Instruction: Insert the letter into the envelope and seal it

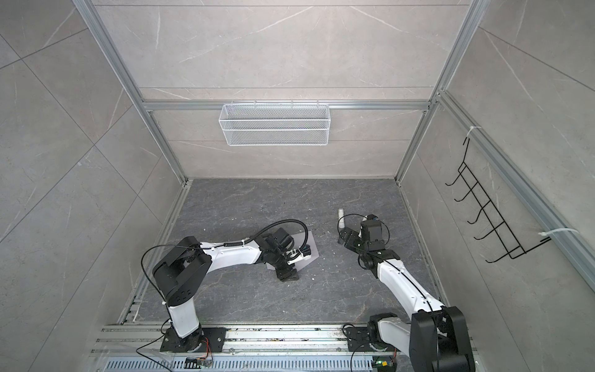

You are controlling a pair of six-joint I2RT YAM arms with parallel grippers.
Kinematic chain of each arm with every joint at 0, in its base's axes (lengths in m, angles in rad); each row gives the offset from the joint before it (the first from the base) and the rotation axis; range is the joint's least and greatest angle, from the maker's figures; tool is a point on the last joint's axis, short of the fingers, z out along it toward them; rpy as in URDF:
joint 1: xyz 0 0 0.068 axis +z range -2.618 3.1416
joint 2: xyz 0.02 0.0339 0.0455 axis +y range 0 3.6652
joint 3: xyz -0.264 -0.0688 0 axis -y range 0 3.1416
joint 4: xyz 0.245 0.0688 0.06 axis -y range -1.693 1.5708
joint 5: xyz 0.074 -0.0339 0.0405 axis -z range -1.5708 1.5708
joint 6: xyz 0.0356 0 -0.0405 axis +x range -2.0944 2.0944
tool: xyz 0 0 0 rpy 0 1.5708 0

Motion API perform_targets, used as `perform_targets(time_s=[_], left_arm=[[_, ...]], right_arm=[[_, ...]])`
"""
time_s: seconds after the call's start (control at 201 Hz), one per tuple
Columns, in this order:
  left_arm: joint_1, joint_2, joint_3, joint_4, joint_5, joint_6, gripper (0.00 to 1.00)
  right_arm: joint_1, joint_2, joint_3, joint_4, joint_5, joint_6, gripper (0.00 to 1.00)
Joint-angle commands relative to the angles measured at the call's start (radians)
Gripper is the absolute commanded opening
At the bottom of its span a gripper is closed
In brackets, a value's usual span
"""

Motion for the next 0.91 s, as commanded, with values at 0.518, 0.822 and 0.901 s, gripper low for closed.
perform_targets(time_s=[0.518,0.822,0.901], left_arm=[[0.004,-0.232,0.018,0.051,-0.136,-0.131,0.86],[0.024,-0.452,-0.144,0.213,-0.242,-0.249,1.00],[0.032,-0.510,-0.187,0.239,-0.275,-0.276,1.00]], right_arm=[[-0.011,0.074,0.149,-0.080,-0.009,-0.111,1.00],[-0.012,0.257,0.402,-0.214,0.013,-0.220,1.00],[-0.012,0.332,0.484,-0.256,0.024,-0.244,0.99]])
